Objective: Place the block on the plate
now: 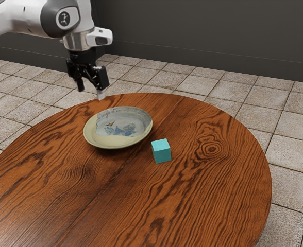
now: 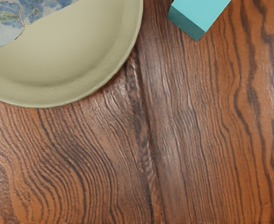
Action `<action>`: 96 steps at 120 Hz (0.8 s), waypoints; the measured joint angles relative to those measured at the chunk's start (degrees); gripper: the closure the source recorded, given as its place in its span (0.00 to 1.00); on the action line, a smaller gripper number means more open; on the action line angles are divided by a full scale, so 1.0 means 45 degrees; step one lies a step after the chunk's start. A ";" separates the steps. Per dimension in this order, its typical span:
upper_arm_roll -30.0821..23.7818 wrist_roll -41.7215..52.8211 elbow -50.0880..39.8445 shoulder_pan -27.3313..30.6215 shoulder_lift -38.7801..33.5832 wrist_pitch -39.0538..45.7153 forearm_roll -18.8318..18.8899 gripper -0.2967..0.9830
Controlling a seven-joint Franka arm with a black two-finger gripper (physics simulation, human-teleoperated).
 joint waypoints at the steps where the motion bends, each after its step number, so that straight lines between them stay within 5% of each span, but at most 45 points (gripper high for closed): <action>1: 0.0075 0.0008 -0.0014 -0.0067 -0.0005 0.0003 -0.0003 0.23; 54: 0.1672 -0.1291 -0.1079 -0.2981 0.1731 0.1681 -0.0542 0.23; 96: 0.5552 -0.5857 0.1926 -0.6391 0.5814 0.2677 -0.2874 0.23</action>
